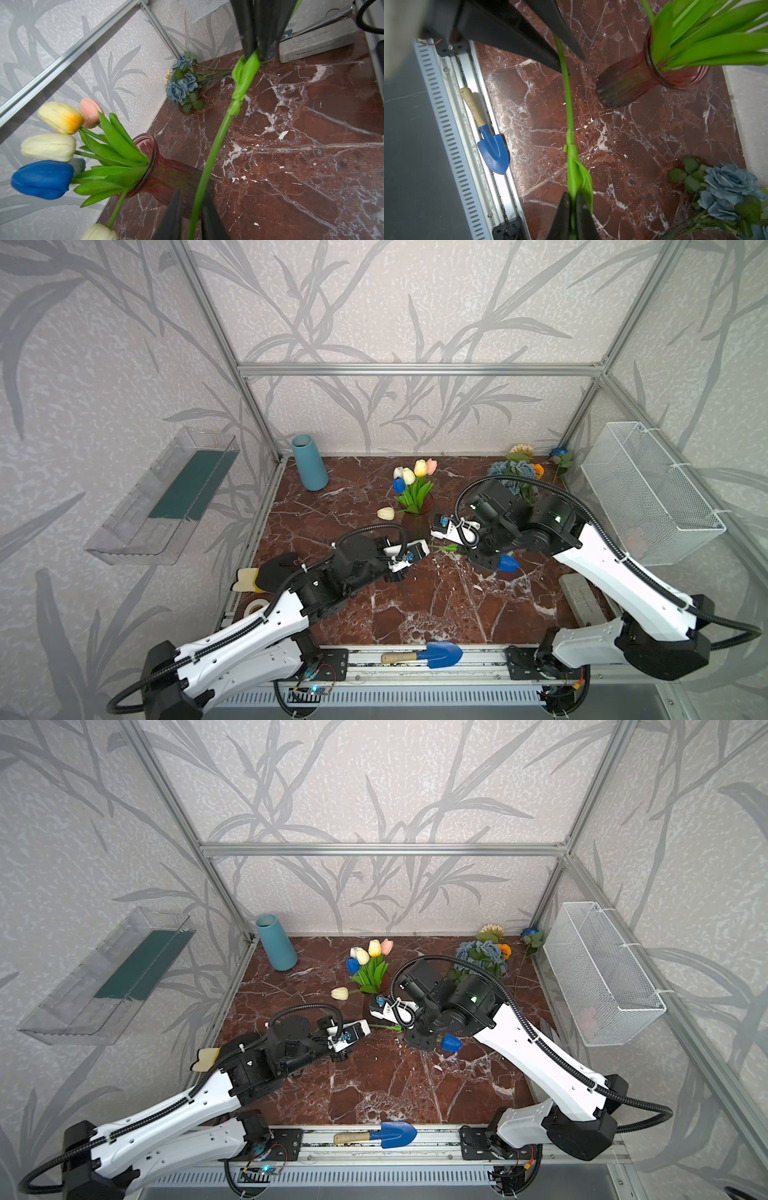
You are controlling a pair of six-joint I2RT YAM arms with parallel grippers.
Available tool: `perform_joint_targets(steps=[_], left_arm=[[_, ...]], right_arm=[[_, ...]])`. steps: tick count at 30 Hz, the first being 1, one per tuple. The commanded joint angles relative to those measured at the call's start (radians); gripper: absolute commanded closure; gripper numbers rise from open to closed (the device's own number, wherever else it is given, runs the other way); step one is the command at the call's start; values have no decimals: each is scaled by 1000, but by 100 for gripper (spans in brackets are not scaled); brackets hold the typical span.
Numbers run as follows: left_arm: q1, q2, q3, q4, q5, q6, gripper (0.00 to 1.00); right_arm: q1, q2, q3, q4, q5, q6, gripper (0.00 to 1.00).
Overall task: Arrange flowers in a vase
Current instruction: Pick up the flower from the top-center of the table.
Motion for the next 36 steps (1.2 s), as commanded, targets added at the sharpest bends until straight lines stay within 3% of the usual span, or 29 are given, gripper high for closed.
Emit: perform_joint_targets(steps=[1,10,19,21,25,30,36], left_arm=[[-5,12,-28,47,-38,22,82],[-5,-3,-58,106,-64,10,100],[13,-31,-80,181,-114,-62,100],[32,-38,-85,212,-110,-107,100],[77,-58,-92,287,-55,-223,100],[151,-90,-88,385,-12,-371,100],[230,-120,-98,501,32,-521,100]], right_arm=[[8,25,27,-24,-30,-29,90],[8,44,49,-2,-23,-53,89],[7,-50,61,138,13,-37,51],[7,-100,48,227,71,-17,45],[8,-246,-38,497,108,27,43],[8,-510,-312,1001,15,123,36],[8,-611,-529,1312,93,190,35]])
